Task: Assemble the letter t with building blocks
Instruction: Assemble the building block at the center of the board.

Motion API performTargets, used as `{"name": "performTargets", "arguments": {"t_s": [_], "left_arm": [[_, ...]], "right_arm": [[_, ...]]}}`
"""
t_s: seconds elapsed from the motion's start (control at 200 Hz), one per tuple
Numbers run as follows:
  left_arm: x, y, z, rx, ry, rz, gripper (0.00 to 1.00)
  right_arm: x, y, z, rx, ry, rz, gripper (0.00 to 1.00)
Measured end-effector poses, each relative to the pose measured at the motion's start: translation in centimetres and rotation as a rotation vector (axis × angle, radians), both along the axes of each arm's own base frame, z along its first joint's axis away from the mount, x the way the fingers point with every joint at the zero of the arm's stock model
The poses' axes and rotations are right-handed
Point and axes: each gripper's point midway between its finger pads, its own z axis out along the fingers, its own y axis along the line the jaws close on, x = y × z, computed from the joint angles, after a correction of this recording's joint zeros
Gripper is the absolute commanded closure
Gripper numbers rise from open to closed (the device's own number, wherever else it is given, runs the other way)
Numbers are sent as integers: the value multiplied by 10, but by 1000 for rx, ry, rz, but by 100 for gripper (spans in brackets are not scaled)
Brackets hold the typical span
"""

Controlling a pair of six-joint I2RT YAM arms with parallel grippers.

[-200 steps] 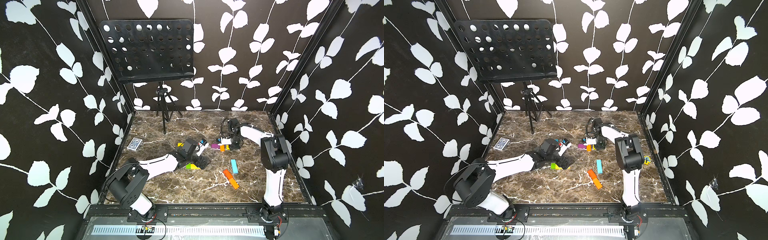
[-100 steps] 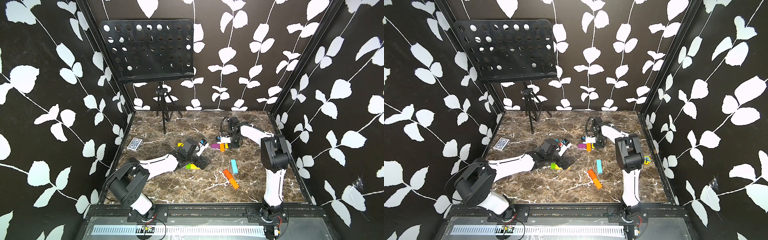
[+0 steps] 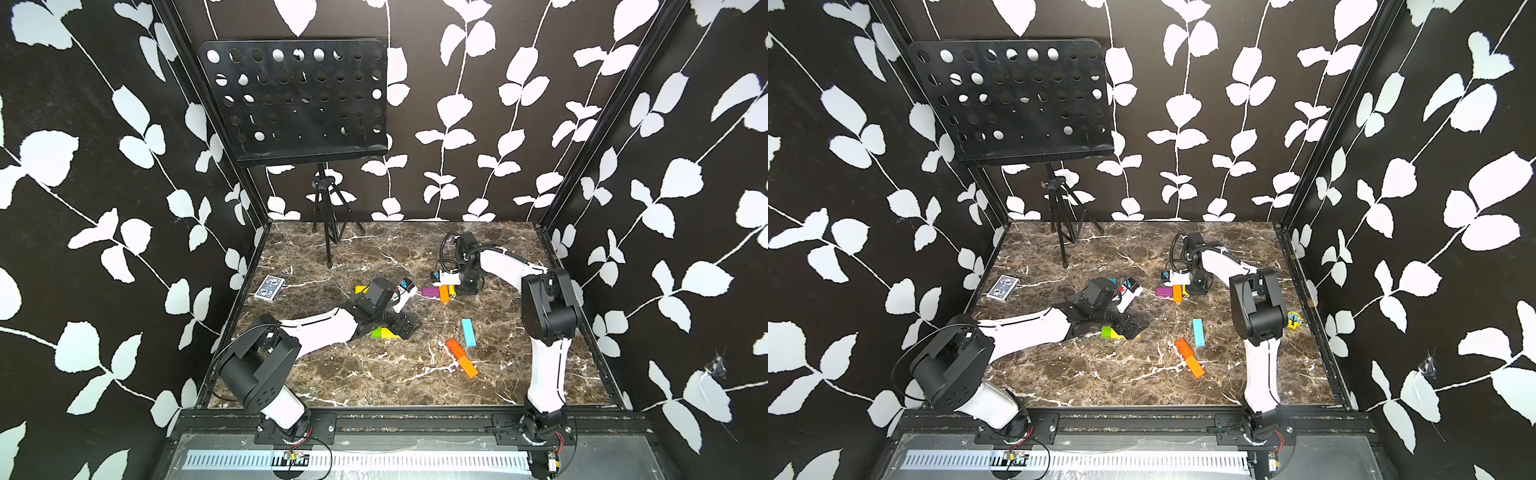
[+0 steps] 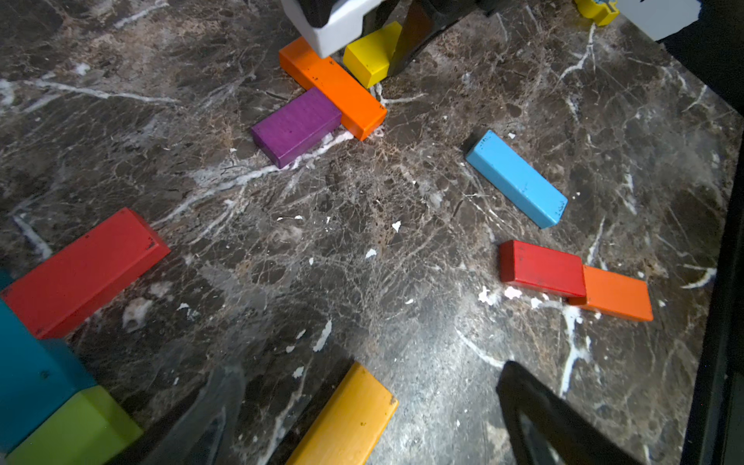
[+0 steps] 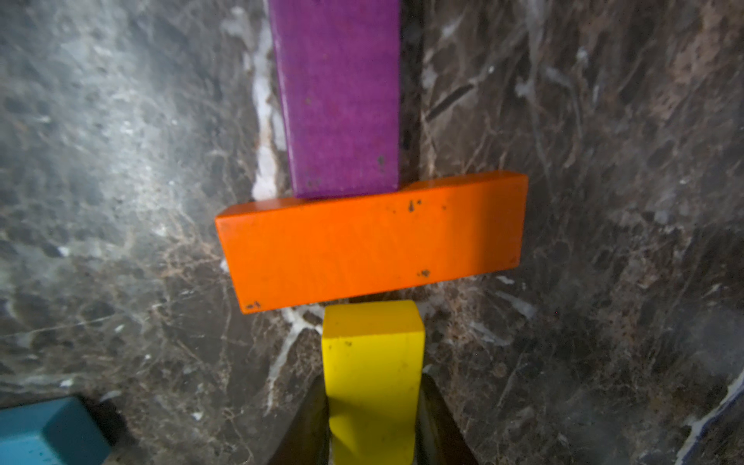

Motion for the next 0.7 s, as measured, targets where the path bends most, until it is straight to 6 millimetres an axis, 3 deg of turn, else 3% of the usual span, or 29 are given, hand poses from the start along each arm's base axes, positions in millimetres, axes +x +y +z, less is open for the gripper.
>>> {"name": "performTargets", "arguments": {"t_s": [0.7], "left_arm": [[0, 0, 0, 0, 3, 2, 1]], "right_arm": [[-5, -1, -6, -29, 21, 9, 80]]}}
